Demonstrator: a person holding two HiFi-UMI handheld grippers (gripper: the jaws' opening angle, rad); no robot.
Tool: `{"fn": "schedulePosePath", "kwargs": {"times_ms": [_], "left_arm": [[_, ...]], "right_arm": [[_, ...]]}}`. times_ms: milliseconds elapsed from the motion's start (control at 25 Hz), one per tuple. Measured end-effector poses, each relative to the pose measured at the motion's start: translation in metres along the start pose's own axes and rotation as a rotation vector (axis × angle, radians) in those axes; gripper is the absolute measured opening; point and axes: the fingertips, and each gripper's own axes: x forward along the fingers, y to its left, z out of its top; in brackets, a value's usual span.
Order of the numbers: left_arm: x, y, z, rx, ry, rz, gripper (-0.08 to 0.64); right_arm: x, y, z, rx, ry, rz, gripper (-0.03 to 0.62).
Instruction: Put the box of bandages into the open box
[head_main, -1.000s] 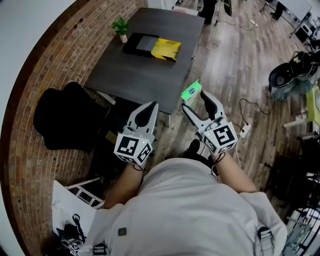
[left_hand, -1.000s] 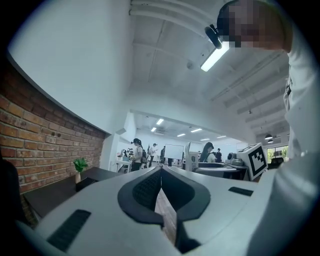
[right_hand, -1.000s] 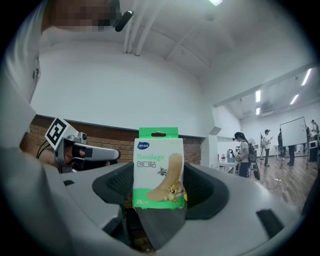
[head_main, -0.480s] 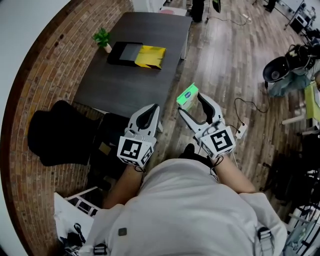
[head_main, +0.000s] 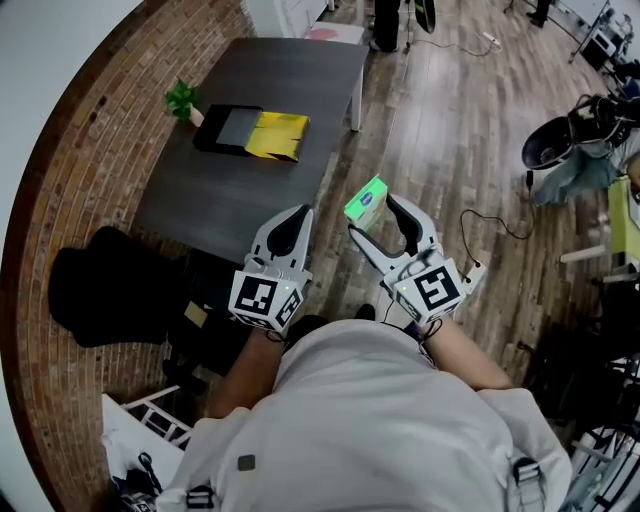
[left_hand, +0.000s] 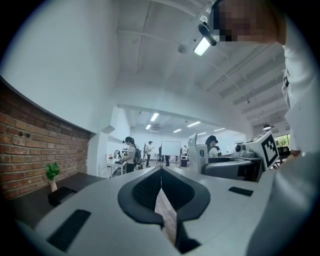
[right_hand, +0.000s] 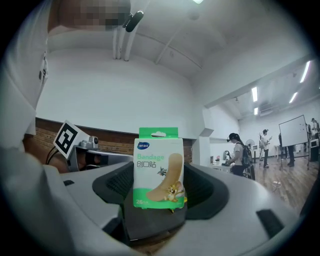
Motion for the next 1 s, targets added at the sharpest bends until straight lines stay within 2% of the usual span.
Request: {"fn": "schedulePosePath", "kwargs": {"times_ms": [80,240,360,520,720,1000], "left_arm": [[0.012,-0.005,-0.004,0.002,0.009,-0.009,0.018],[0.036,-0.010,-0.017,0.064,0.043,-0.021,0.018],[0.056,-0.010,-0.023,0.050,0.051,-0.045,0.018],[0.081,0.002,-0.030,0.026,0.055,-0.067,0.018],[0.106,0.040,-0.029,0.065,0.053,-0.055,0.018],[0.117,0.120,-0.019,0.029,0.035,-0.004,0.018]], "right_arm": [[-0.001,-0.009,-0.004,0.006,0.001,0.001,0.308],[0.001,-0.025,-0.013,0.031,0.010,0.002,0.308],[0.004,-0.040,-0.019,0.044,0.022,-0.005,0.308],[0.018,-0.057,-0.024,0.005,0.041,-0.023,0.308],[0.064,-0.077,-0.024,-0.008,0.050,-0.015,0.308],[0.153,-0.075,-0.013,-0.032,0.042,0.067,0.308]]}}
